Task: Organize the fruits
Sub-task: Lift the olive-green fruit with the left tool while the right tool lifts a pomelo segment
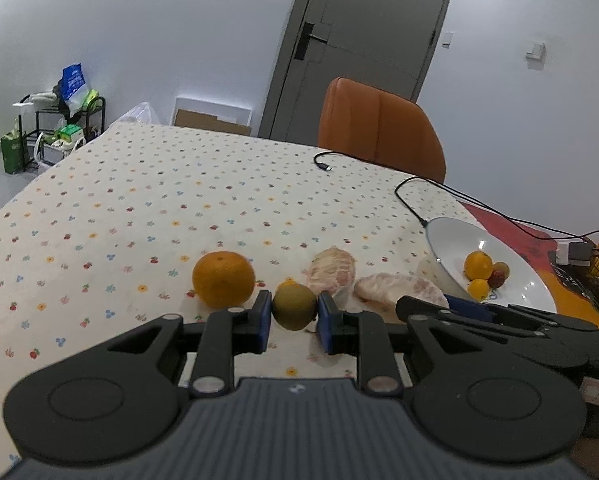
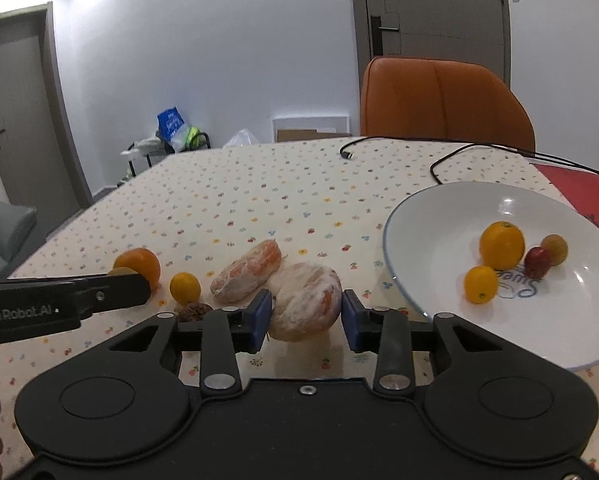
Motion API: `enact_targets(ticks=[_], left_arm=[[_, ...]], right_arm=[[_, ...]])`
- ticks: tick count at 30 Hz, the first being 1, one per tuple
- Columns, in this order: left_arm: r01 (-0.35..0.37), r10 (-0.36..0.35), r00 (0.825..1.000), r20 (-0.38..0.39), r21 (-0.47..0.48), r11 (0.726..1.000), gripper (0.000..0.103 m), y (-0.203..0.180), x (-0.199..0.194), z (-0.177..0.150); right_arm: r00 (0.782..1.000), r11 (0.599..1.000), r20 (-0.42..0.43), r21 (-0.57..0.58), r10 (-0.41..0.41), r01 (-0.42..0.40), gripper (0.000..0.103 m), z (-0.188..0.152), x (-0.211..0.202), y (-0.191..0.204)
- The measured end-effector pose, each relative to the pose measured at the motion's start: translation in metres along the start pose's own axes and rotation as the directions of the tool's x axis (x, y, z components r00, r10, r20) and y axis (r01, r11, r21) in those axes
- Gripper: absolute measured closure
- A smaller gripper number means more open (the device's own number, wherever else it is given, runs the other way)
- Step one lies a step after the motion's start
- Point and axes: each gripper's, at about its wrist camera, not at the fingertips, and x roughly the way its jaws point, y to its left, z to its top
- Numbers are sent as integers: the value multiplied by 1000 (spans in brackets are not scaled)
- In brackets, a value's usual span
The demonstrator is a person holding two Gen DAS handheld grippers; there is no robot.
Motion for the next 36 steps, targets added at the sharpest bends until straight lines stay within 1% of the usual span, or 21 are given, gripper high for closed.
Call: enact_targets(ticks=[4,8,10,11,18,23,29,36], left_arm=[[5,-5,1000,6,10,1000,80,-6,-4,1],[6,-6,1000,15,26,1000,80,-14,-8,3],[6,-7,1000,22,33,999,80,-17,-10,4],[6,-7,1000,25,37,999,80,-19,-12,4],[2,-5,999,48,58,998,80,-29,-21,7],[-3,-2,998,62,78,997,80,-36,-27,10],[9,-17,997,80,108,994,80,-50,-28,15],[37,-49,995,85,137,990,80,-69,-22,19]], right_arm=[[1000,1000,19,18,2,-2,69,1,-10,-6],[999,1000,52,21,11,-12,74,2,-22,-8],[998,1000,65,24,15,-17,80,3,-27,-10],[998,999,65,28,26,-28,90,3,-28,-12],[993,997,95,36,67,-71,92,2,-43,-17],[986,994,141,61,85,-94,92,3,-56,-27],[979,993,188,81,73,-90,92,8,-73,-40],[975,992,223,114,27,-54,92,11,-85,-64]])
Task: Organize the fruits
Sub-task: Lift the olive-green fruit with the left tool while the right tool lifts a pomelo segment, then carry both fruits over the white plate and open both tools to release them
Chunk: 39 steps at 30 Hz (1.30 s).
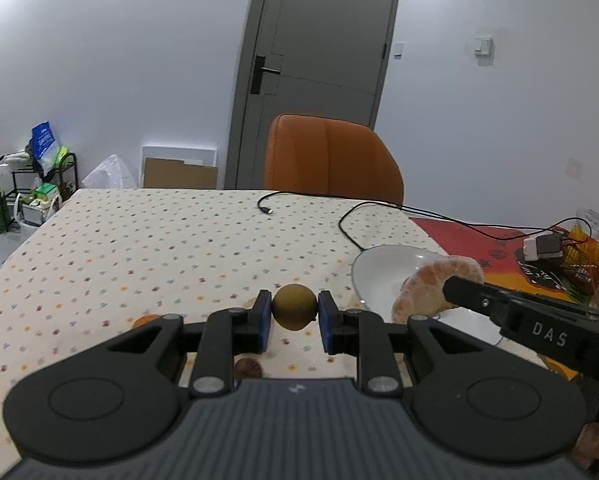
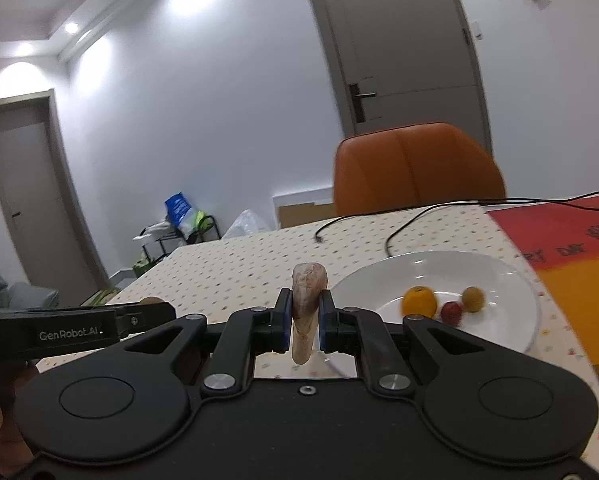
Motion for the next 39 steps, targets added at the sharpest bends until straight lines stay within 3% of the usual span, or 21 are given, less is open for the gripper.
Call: enact_targets(ticks=[12,26,33,39], left_arm=[[40,-40,999,0,26,999,80,-21,18,5],[71,-70,997,-30,53,996,80,-42,45,4],[91,-88,995,-40,69,994,80,-54,59,6],[117,-113,992,-52,86,989,80,-68,67,5]], right_arm=[[993,991,4,67,-119,118,92,-1,-4,-48],[986,979,-59,125,-155,161,91,-11,8,-83],[979,966,-63,161,-195,203,71,-14,9,-98],[978,964,-57,162,-202,209,65,-18,0,-98]])
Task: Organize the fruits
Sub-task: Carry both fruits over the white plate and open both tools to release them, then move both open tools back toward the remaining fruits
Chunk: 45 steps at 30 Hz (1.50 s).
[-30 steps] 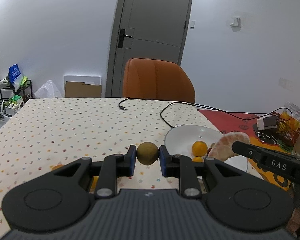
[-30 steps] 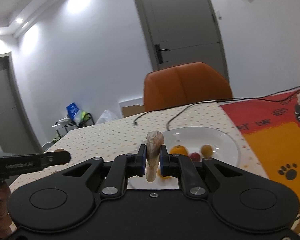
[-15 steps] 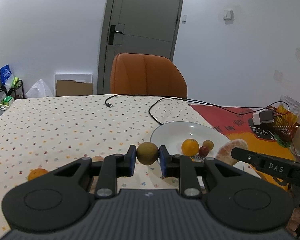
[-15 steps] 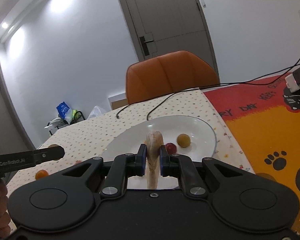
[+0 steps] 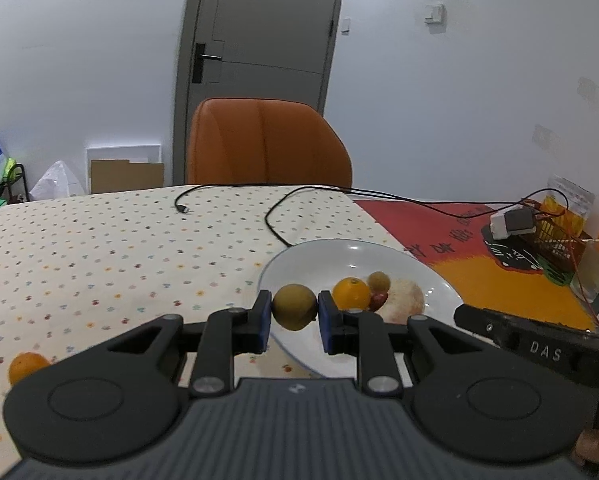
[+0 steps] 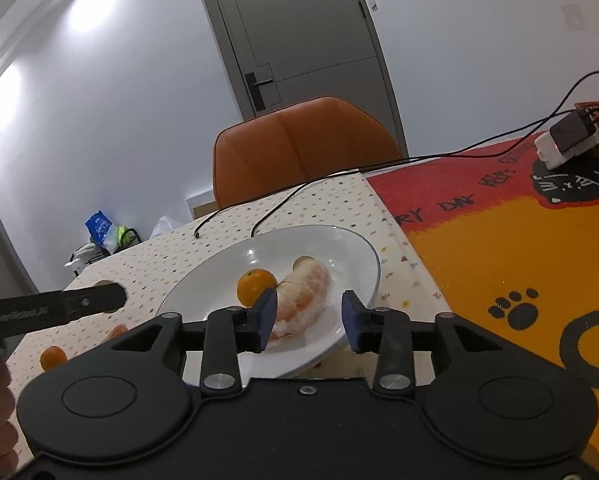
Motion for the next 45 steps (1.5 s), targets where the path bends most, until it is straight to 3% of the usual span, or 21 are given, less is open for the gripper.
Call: enact_targets(ticks=[7,14,16,18,20,28,30,38,45], left_arm=[[27,-27,1000,-3,16,1000,80,-14,6,3],[3,-3,1000,-5,-3,1000,76,-7,0,6],[-18,18,1000,-5,-2,1000,70,-2,-4,6],[-49,49,999,3,-8,999,54,4,-9,6],[-73,73,997,19,-16,997,46,11,-14,6],[-153,155,987,33,-73,986,30,41,-34,4],[-176,180,983,30,-87,980,22,49,-39,3],[-224,232,971,53,-121,967,12,79,-59,5],[-246,259,964,61,-164,955,11,104,-73,7]], right_arm=[[1000,1000,2,-9,14,-14,53,-2,-5,3],[1000,1000,4,-12,29,-29,42,-3,-7,7],[999,999,6,-13,37,-37,41,-3,-7,10],[999,999,4,-18,45,-45,38,-4,-7,13],[999,999,3,-20,49,-48,33,-5,-7,18],[998,997,12,-38,65,-64,7,-6,-10,36],[998,997,13,-46,68,-67,1,-6,-10,42],[995,993,15,-65,100,-99,0,-8,-8,64],[994,991,-2,-83,110,-109,0,-9,-5,84]])
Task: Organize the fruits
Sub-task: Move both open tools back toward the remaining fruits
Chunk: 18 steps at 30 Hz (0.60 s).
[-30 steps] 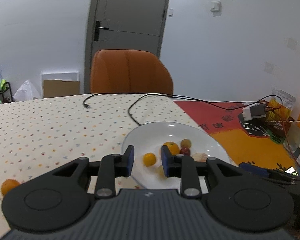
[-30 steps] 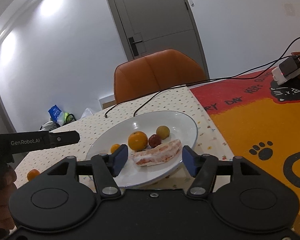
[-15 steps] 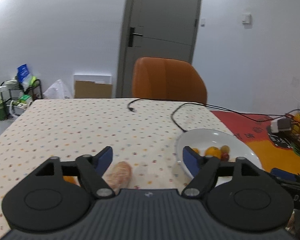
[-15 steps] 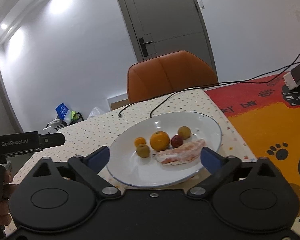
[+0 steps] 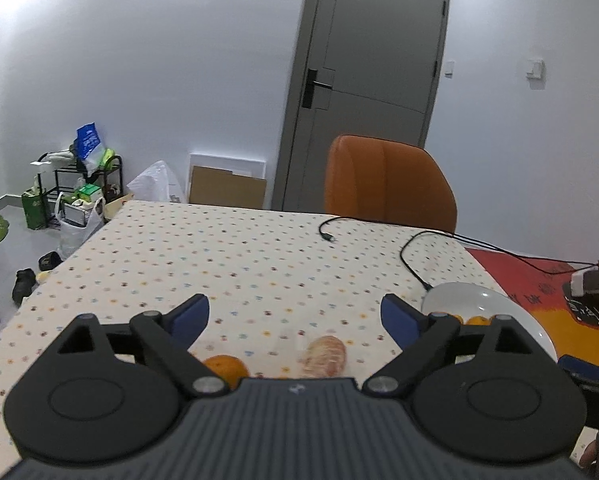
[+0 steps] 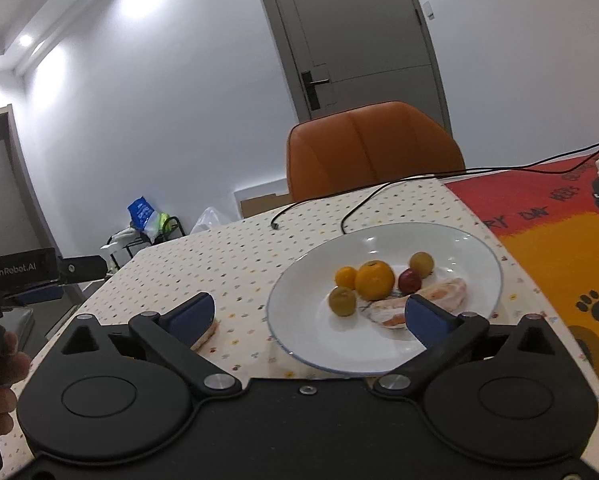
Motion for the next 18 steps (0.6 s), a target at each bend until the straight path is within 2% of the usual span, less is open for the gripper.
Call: enact_targets(ticks=[18], left_arm=[[-30,28,999,-44,-44,999,12,46,-4,-9]], right_arm=[[994,993,-58,-64,92,-96,0,-7,17,49]])
